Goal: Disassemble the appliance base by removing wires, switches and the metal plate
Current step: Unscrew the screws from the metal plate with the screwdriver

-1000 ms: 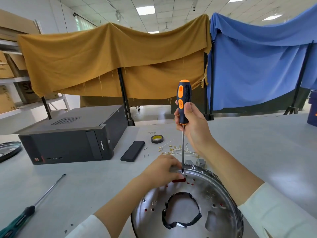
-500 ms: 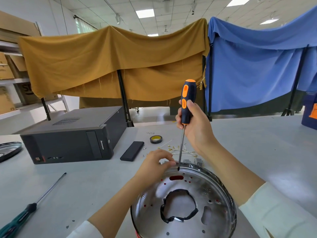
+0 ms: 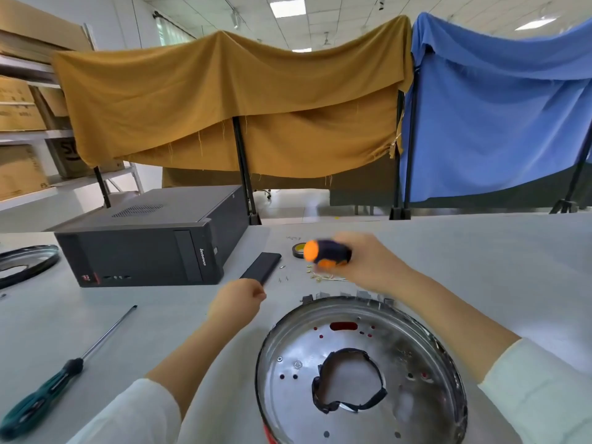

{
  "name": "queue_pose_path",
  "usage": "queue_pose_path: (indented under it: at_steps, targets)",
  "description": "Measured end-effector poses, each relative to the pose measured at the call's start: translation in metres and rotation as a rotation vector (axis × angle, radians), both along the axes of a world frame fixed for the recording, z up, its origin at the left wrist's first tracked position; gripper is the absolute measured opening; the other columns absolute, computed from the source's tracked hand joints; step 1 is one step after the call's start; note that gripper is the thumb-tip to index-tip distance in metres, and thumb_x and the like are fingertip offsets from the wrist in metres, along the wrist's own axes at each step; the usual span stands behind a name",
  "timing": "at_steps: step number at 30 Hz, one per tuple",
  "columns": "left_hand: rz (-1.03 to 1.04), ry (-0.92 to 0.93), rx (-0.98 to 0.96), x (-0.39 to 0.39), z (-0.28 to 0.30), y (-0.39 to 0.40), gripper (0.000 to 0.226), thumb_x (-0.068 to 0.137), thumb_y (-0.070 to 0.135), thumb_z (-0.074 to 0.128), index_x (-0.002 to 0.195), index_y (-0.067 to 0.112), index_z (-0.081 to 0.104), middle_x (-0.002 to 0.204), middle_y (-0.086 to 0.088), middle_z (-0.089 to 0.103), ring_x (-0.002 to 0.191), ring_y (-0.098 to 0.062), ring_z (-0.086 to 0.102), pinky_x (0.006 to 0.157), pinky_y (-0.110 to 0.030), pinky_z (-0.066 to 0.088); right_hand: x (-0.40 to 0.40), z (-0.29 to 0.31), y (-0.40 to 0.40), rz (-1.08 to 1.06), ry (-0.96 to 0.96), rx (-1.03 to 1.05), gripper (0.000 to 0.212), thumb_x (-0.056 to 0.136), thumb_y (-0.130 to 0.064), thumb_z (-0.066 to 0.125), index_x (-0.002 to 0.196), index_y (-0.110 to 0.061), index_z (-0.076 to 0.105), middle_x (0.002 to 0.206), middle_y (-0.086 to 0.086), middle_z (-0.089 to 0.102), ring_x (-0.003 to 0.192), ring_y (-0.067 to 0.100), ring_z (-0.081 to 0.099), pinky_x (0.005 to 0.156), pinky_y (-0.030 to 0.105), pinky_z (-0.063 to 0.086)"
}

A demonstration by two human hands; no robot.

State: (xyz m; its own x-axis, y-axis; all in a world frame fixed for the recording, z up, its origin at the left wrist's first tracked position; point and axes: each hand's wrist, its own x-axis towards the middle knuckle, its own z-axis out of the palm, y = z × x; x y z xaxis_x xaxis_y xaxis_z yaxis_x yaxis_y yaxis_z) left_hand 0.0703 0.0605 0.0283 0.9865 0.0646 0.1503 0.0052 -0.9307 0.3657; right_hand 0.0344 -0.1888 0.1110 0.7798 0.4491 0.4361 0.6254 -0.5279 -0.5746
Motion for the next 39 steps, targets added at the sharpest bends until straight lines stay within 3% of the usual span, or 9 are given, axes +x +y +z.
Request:
queue_pose_path:
  at_steps: [4, 8, 12, 15, 24, 27, 33, 36, 39]
  targets:
    - [-0.012, 0.025, 0.224, 0.026, 0.001, -0.01, 0.017, 0.091, 0.022, 0.051, 0.097, 0.025, 0.068, 0.098, 0.0, 0.066, 0.09, -0.023, 0.061, 0.066, -0.026, 0.044, 0.024, -0.042, -0.008, -0.025, 0.04, -0.452, 0.021, 0.077, -0.038, 0.072, 0.082, -0.018, 0.065, 0.088, -0.003, 0.048, 0.075, 0.013, 0.052, 0.068, 0.028, 0.042]
    - [-0.039, 0.08, 0.505, 0.052, 0.0, -0.022, 0.021, 0.091, 0.013, 0.05, 0.102, 0.019, 0.067, 0.099, -0.002, 0.063, 0.087, -0.027, 0.06, 0.064, -0.028, 0.041, 0.036, -0.062, -0.016, -0.038, 0.09, -0.515, 0.024, 0.081, -0.039, 0.068, 0.084, -0.016, 0.066, 0.091, 0.002, 0.053, 0.085, 0.018, 0.05, 0.077, 0.034, 0.044]
    - [-0.104, 0.135, 0.733, 0.075, -0.003, -0.033, 0.029, 0.085, -0.002, 0.051, 0.106, 0.014, 0.064, 0.103, -0.005, 0.06, 0.086, -0.028, 0.059, 0.063, -0.031, 0.044, 0.041, -0.074, -0.016, -0.069, -0.02, -0.512, 0.021, 0.081, -0.03, 0.059, 0.062, -0.028, 0.05, 0.071, -0.006, 0.05, 0.078, 0.012, 0.039, 0.062, 0.026, 0.035]
    - [-0.141, 0.135, 0.786, 0.088, -0.008, -0.036, 0.031, 0.085, -0.003, 0.049, 0.107, 0.014, 0.063, 0.104, -0.006, 0.06, 0.088, -0.027, 0.059, 0.062, -0.031, 0.042, 0.043, -0.078, -0.017, -0.068, -0.03, -0.507, 0.025, 0.08, -0.028, 0.057, 0.06, -0.032, 0.043, 0.068, -0.009, 0.046, 0.079, 0.01, 0.033, 0.062, 0.027, 0.032]
    - [-0.128, 0.165, 0.421, 0.1, -0.007, -0.025, 0.024, 0.091, 0.02, 0.053, 0.113, 0.021, 0.064, 0.114, -0.002, 0.062, 0.102, -0.025, 0.058, 0.08, -0.033, 0.05, 0.043, -0.079, -0.017, -0.069, -0.001, -0.5, 0.025, 0.081, -0.028, 0.057, 0.06, -0.033, 0.044, 0.069, -0.008, 0.051, 0.079, 0.011, 0.035, 0.06, 0.031, 0.035]
    - [-0.105, 0.132, 0.279, 0.09, -0.003, -0.018, 0.026, 0.092, 0.022, 0.055, 0.118, 0.02, 0.058, 0.113, -0.003, 0.06, 0.097, -0.024, 0.056, 0.078, -0.032, 0.048, 0.041, -0.077, -0.017, -0.094, 0.036, -0.482, 0.029, 0.079, -0.029, 0.057, 0.055, -0.034, 0.042, 0.07, -0.005, 0.055, 0.077, 0.01, 0.04, 0.06, 0.033, 0.042]
    - [-0.062, 0.039, -0.065, 0.043, 0.011, -0.013, 0.009, 0.091, 0.023, 0.056, 0.088, 0.017, 0.062, 0.093, -0.005, 0.067, 0.079, -0.024, 0.065, 0.072, -0.035, 0.057, 0.04, -0.074, -0.014, -0.195, 0.039, -0.517, 0.023, 0.081, -0.029, 0.058, 0.06, -0.029, 0.048, 0.068, -0.005, 0.055, 0.07, 0.016, 0.05, 0.054, 0.03, 0.04]
    - [-0.099, 0.135, -0.184, 0.007, 0.012, -0.021, 0.027, 0.091, 0.041, 0.056, 0.086, 0.015, 0.06, 0.084, -0.002, 0.068, 0.069, -0.017, 0.067, 0.062, -0.029, 0.056, 0.036, -0.073, -0.014, -0.278, 0.042, -0.512, 0.028, 0.081, -0.029, 0.059, 0.058, -0.032, 0.046, 0.061, -0.009, 0.048, 0.064, 0.012, 0.046, 0.05, 0.026, 0.03]
    - [-0.13, 0.202, -0.131, -0.025, 0.012, -0.026, 0.04, 0.09, 0.058, 0.045, 0.097, 0.022, 0.06, 0.092, 0.007, 0.063, 0.082, -0.011, 0.059, 0.067, -0.024, 0.044, 0.031, -0.071, -0.013, -0.342, 0.051, -0.518, 0.013, 0.084, -0.031, 0.059, 0.073, -0.034, 0.052, 0.064, -0.011, 0.045, 0.071, 0.016, 0.047, 0.053, 0.025, 0.031]
